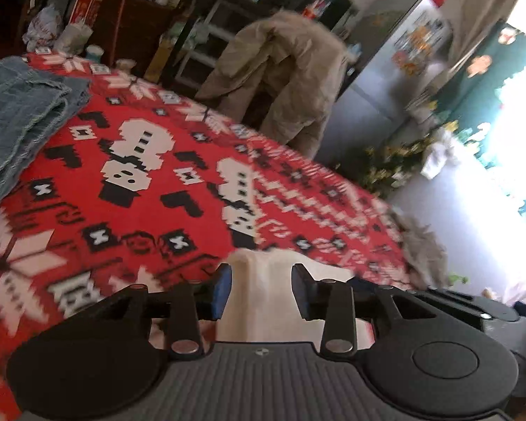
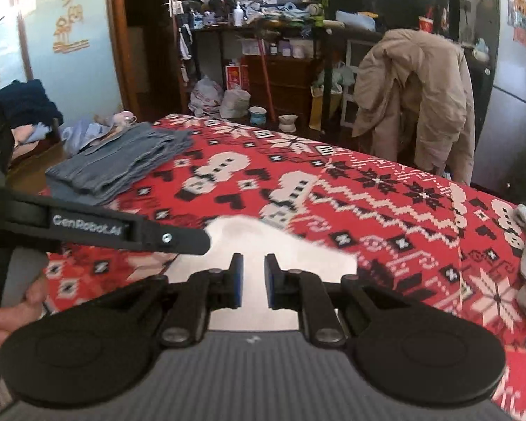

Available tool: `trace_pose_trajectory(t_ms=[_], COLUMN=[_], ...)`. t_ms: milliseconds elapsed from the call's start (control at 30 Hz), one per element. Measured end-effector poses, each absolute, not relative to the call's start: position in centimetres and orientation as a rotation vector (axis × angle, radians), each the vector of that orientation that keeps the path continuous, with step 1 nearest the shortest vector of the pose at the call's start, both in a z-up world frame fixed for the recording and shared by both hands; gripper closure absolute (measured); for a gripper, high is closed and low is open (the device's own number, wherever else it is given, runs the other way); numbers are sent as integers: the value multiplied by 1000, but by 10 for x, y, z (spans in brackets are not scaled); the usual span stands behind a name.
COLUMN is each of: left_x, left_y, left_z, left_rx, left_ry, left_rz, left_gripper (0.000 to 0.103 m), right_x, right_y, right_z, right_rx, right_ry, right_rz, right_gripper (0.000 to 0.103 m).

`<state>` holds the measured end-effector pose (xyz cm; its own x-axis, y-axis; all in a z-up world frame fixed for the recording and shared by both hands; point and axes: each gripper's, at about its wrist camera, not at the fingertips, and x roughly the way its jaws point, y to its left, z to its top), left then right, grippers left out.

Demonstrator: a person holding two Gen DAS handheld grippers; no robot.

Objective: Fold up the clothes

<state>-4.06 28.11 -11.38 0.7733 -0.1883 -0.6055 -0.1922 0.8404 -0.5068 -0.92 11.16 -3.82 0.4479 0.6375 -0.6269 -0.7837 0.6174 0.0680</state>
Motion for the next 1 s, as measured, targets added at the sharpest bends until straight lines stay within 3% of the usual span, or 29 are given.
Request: trace_pose_trajectory(t_ms=[100,167,333,633,1000], left_x=[-36,-39,-40,-46,-71], left_y=[290,295,294,321,335], left_z=[-125,-126,-126,-140,-119], left_rx=[-666,-696,-663,-886,-896], left_ry=[712,695,686,701,639], left_rz=[-30,-26,6,-11,13], left_gripper=[91,94,96,92,89], right_x=[21,29,21,7,-43], right_y=[123,132,160,178,175], right_z=[-44,-52,-65,-70,-62], right_rx=[-220,-205,-266,-309,-301], right_ry=[692,717,703,676,662], right_rz=[891,903,921,901,966], right_gripper=[89,89,88,85,83])
